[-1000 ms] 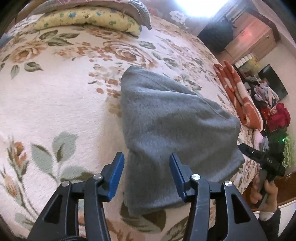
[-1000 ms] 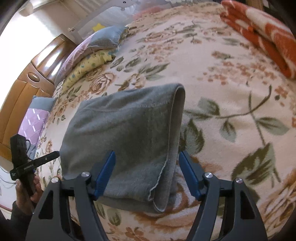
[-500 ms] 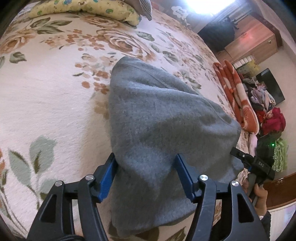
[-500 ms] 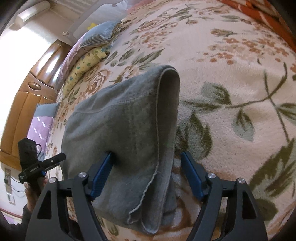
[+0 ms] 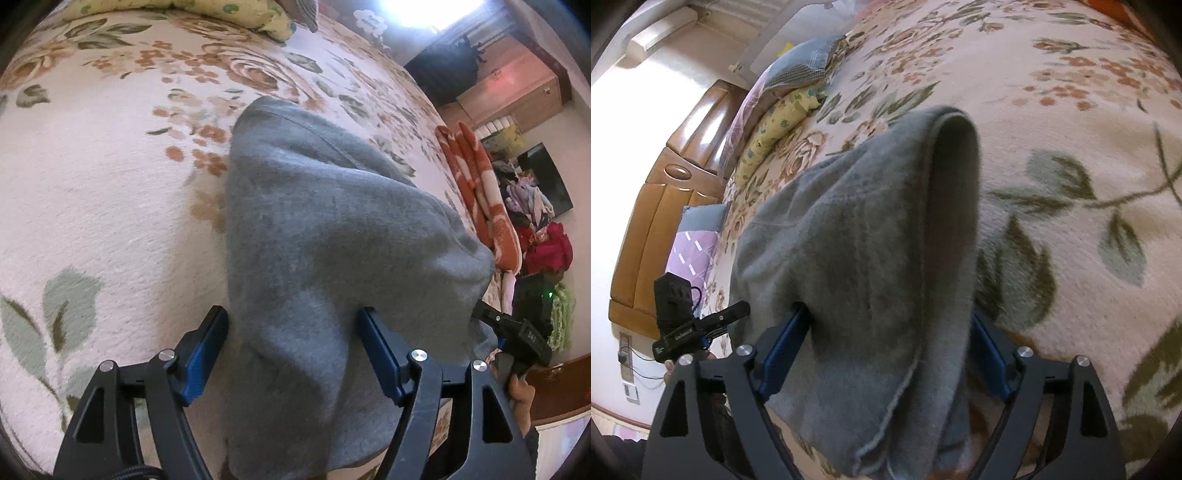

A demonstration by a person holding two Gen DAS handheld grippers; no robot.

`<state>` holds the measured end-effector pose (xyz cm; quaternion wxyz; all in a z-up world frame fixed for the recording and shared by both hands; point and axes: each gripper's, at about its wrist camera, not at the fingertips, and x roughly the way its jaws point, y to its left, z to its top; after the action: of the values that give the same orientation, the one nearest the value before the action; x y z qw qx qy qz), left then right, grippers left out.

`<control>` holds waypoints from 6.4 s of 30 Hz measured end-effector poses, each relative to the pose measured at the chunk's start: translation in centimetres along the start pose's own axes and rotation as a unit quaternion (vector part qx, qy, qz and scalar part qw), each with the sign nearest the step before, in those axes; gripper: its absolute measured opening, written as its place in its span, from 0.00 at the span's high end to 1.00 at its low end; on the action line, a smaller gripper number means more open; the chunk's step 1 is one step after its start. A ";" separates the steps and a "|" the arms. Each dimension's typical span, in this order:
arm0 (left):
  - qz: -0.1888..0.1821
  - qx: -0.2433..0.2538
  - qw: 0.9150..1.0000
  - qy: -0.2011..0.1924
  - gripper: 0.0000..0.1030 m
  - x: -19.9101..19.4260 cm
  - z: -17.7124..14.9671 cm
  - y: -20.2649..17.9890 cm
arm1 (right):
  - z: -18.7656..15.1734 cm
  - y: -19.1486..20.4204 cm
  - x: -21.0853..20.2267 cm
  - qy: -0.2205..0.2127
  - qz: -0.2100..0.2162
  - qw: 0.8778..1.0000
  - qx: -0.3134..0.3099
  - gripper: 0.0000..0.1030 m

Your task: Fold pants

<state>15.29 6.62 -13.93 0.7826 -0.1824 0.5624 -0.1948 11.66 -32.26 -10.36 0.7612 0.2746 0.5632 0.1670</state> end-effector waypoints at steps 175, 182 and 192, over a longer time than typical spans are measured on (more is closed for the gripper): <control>0.314 -0.013 0.926 -0.210 0.21 -20.7 -6.7 5.5 | -2.0 29.3 8.8 0.020 -0.019 0.919 -0.393 0.24; 0.323 -0.003 0.922 -0.213 0.21 -20.4 -7.2 4.5 | -2.3 29.6 8.3 0.015 -0.020 0.908 -0.419 0.21; 0.324 0.013 0.919 -0.225 0.21 -20.6 -7.6 3.6 | -2.4 29.9 7.9 0.001 -0.024 0.897 -0.441 0.18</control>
<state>2.46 19.68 -1.34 0.9110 -0.0186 0.3976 0.1082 13.50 -3.52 1.26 0.8073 -0.1036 0.4392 0.3804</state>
